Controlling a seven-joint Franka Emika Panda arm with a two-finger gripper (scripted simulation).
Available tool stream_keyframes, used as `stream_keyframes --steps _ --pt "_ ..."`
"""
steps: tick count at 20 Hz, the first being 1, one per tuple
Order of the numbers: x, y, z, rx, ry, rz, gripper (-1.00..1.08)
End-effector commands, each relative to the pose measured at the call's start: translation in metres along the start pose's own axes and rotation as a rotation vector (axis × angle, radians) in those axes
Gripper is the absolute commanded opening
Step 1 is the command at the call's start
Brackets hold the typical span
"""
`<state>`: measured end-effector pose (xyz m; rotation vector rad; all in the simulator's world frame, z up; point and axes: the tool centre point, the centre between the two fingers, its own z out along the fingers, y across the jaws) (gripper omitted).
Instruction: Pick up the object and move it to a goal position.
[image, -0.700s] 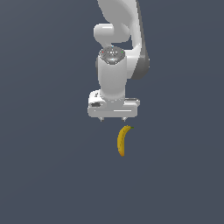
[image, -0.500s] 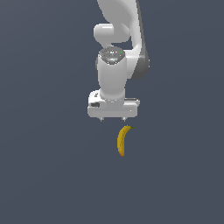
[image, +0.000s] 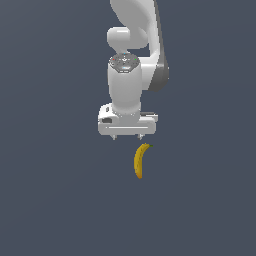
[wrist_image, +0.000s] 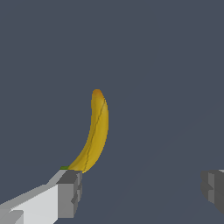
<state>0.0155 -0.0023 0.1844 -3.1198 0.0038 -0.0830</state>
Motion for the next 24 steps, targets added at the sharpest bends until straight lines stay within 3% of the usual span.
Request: stream_keyframes --steps 1,12,24 --pt "0.000 0.000 0.000 0.000 0.000 0.000 1.00" --pt "0.002 -0.012 0.021 -0.002 -0.010 0.074 1.00" --pt "0.002 -0.045 0.079 -0.016 -0.035 0.277 1.00"
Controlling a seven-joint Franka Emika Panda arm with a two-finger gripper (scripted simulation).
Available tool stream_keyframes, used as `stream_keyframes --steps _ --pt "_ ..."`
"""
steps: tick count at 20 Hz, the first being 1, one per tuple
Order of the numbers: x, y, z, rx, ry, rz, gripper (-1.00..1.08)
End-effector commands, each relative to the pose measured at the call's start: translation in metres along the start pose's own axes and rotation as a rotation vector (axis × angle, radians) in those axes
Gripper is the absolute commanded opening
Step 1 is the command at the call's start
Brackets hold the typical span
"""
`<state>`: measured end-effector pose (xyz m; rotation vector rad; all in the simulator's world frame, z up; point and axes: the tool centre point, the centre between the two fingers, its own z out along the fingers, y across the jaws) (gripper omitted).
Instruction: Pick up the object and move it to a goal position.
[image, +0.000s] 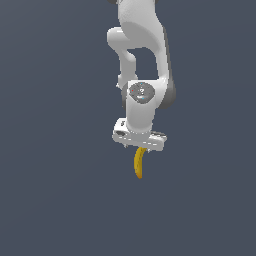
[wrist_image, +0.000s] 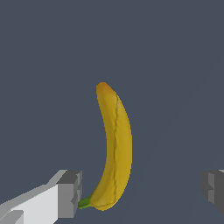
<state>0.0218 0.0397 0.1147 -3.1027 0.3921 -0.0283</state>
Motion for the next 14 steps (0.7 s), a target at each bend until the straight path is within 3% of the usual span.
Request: stream_keyframes --steps 1,14 --pt "-0.002 -0.007 0.012 -0.004 -0.004 0.044 1.00" --pt "-0.009 -0.024 0.045 -0.017 -0.015 0.158 1.00"
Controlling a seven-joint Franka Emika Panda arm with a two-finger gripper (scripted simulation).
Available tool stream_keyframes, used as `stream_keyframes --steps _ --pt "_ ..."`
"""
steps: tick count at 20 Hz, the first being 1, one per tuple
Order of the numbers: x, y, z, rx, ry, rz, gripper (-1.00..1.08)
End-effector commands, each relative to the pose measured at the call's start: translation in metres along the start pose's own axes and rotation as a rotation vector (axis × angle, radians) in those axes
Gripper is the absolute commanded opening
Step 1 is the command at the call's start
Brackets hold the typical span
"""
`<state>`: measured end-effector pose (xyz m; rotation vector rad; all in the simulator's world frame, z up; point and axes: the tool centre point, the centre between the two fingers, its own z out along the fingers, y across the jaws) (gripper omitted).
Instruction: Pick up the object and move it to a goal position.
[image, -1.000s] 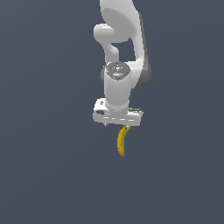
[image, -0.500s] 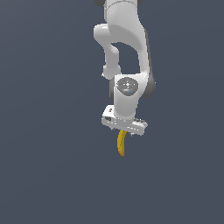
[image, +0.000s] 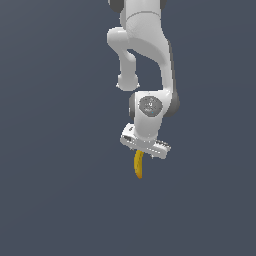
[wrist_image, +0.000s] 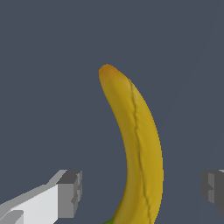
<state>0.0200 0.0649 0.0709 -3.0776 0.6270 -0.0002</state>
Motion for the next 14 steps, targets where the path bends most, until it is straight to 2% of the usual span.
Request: stream_keyframes --steps 1,7,14 --pt "0.000 -0.001 0.002 -0.001 0.000 0.009 1.00" --pt "-0.001 -0.001 0.007 -0.001 0.000 0.005 1.00" --pt "-0.002 0.000 0.039 -0.001 0.000 0.008 1.00"
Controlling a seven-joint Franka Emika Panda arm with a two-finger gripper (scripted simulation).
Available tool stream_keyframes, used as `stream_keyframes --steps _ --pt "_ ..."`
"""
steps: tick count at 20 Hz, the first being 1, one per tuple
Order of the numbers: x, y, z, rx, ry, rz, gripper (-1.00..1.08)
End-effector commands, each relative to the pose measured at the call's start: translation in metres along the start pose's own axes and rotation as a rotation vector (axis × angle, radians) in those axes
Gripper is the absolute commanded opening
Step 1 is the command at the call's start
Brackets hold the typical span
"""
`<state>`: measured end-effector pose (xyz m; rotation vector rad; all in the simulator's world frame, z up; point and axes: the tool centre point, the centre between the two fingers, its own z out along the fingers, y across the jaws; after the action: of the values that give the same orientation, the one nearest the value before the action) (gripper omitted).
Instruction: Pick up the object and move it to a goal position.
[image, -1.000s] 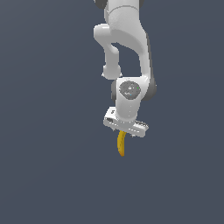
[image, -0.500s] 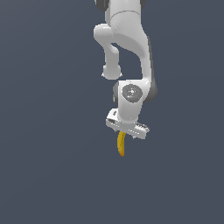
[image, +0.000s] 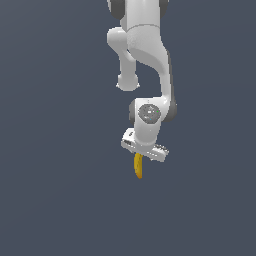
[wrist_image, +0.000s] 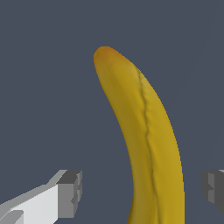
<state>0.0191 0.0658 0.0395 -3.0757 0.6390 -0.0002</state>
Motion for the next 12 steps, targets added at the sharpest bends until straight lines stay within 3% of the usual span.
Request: stream_keyframes --steps 1,7,8,12 --pt "-0.0005 0.0001 0.0118 0.000 0.000 0.001 1.00" --pt "0.0006 -0.0005 0.0207 0.000 0.000 0.001 1.00" --pt "0.0006 -0.0005 0.0207 0.000 0.000 0.001 -1.00" --pt "0.0006 -0.0005 0.0207 0.000 0.000 0.001 -1.00"
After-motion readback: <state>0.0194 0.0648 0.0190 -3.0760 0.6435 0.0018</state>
